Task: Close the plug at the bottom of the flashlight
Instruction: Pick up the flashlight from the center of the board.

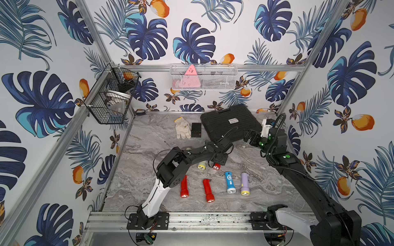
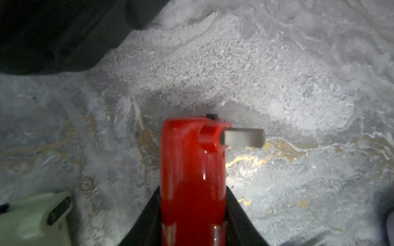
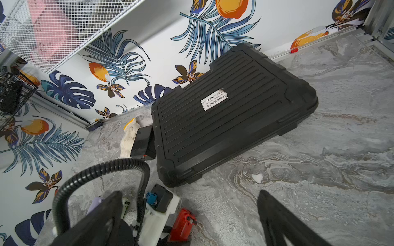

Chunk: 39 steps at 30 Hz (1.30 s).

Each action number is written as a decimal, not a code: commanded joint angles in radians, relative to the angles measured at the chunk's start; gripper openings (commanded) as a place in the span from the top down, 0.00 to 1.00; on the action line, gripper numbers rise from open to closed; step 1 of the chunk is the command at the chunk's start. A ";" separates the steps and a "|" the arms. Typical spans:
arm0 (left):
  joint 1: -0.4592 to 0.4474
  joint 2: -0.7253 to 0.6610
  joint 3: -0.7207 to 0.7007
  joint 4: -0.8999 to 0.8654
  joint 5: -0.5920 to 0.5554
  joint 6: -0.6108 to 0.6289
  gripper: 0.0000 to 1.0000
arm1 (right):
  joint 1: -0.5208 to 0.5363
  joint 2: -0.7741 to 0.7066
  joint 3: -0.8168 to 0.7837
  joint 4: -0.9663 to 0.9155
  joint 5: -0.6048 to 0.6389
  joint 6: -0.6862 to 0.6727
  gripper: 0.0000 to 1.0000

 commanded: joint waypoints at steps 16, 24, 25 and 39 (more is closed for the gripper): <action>0.001 -0.451 -0.306 0.317 0.034 0.114 1.00 | -0.005 -0.021 0.080 -0.039 0.049 -0.044 0.00; 0.000 -0.753 -0.602 0.604 -0.008 0.262 1.00 | -0.007 -0.029 0.080 0.013 -0.190 -0.058 0.00; 0.001 -0.790 -0.648 0.650 -0.017 0.279 1.00 | -0.006 -0.028 0.077 0.022 -0.238 -0.062 0.00; 0.022 -1.004 -0.942 0.967 0.059 0.468 1.00 | -0.003 0.086 0.120 0.172 -0.769 -0.113 0.00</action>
